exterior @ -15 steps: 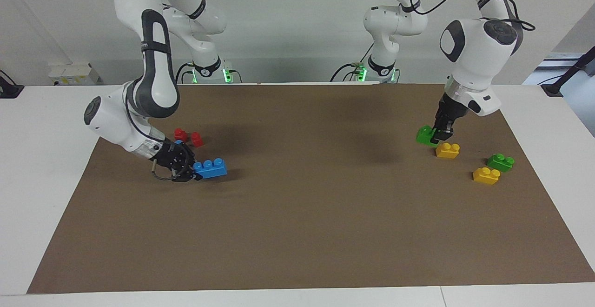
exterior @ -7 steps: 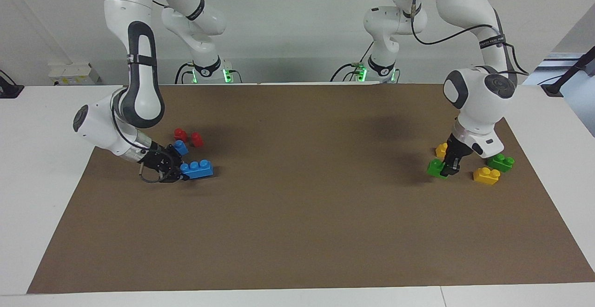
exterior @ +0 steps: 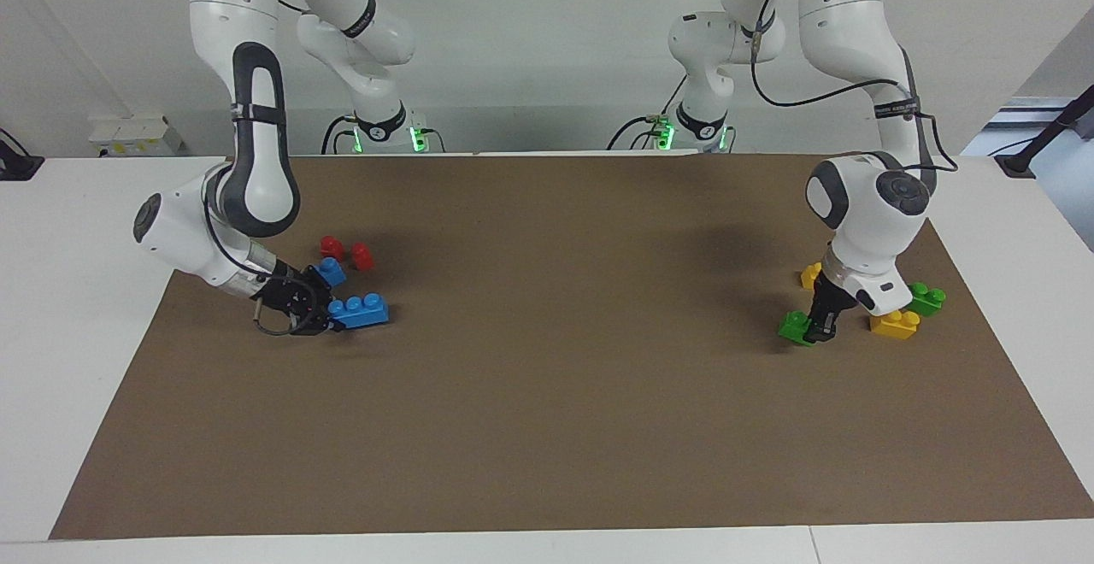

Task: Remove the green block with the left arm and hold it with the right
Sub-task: 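Lower the green brick with the left gripper while the right gripper lowers blue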

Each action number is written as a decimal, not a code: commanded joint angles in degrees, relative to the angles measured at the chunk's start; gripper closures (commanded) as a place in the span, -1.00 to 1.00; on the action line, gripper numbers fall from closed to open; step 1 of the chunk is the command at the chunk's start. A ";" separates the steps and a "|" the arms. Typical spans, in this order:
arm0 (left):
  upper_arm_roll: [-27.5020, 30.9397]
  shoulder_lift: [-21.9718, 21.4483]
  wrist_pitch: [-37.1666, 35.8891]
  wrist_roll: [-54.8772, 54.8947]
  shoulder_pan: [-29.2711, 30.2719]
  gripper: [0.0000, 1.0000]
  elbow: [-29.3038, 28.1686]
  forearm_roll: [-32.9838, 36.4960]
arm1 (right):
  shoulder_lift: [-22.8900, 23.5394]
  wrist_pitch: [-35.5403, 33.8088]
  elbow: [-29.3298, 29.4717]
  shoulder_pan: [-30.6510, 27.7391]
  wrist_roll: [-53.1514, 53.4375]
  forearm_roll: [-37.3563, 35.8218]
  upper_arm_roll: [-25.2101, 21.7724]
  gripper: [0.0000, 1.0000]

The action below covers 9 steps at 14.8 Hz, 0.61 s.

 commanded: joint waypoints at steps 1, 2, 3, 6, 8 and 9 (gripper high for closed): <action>-0.41 1.86 1.23 1.68 0.62 -1.00 1.22 -0.33 | -0.67 1.49 -1.74 -0.70 -3.23 -0.26 0.94 0.36; -0.41 1.60 1.06 3.16 0.70 -1.00 1.40 -0.42 | -0.67 1.49 -1.65 -0.78 -3.23 -0.26 0.94 0.20; -0.41 1.16 0.62 5.88 0.70 -1.00 1.40 -0.33 | -0.67 1.49 -1.65 -0.52 -3.24 -0.26 0.94 -0.02; -0.33 0.28 -3.06 10.91 0.70 -1.00 4.98 -0.33 | -0.67 2.19 -1.30 -0.17 -2.97 -0.26 0.94 -0.61; -0.41 -0.60 -6.40 14.05 0.36 -1.00 8.33 -0.33 | -0.67 2.11 -0.95 -0.08 -2.53 -0.26 1.03 -0.86; -0.41 -1.56 -8.51 17.73 0.18 -1.00 9.21 -0.33 | -0.93 1.32 0.18 0.18 -2.10 -0.26 1.03 -0.94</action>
